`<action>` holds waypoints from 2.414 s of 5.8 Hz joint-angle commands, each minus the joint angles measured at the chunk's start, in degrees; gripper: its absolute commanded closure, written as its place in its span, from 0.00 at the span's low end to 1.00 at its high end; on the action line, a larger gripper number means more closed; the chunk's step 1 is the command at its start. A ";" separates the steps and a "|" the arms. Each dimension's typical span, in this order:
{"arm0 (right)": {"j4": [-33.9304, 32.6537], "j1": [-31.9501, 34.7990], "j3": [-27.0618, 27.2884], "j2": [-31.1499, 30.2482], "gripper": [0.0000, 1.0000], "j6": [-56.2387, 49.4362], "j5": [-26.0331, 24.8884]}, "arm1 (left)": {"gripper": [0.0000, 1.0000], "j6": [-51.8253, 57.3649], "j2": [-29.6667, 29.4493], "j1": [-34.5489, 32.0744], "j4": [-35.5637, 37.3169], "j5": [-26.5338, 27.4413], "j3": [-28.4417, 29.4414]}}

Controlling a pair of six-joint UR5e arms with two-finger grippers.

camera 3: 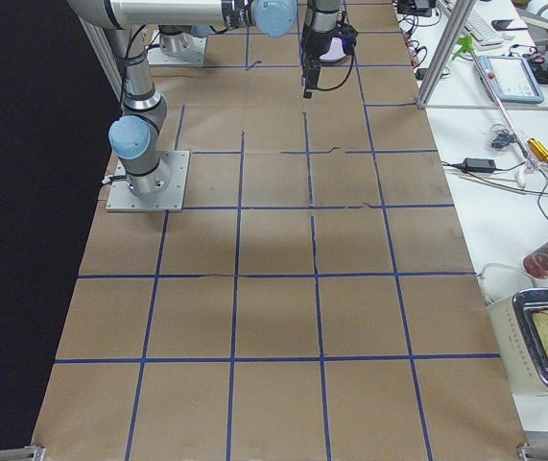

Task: Flip cup and place on plate
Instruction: 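Lower the left gripper and grasp the white mug by its body, then lift the mug with the left gripper and rotate it upright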

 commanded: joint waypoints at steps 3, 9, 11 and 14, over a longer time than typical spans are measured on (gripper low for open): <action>0.04 0.00 0.00 0.00 0.00 0.00 0.00 | 0.01 8.25 -13.97 7.98 -9.06 -14.49 -0.28; 0.04 0.00 0.00 0.00 0.00 0.00 0.00 | 0.01 16.44 -32.89 11.41 -23.11 -25.57 0.51; 0.04 0.00 0.00 0.00 0.00 0.00 0.00 | 0.01 18.27 -35.09 11.50 -27.29 -27.26 0.69; 0.04 0.00 0.00 0.00 0.00 0.00 0.00 | 0.56 18.64 -35.28 11.59 -27.29 -27.61 2.87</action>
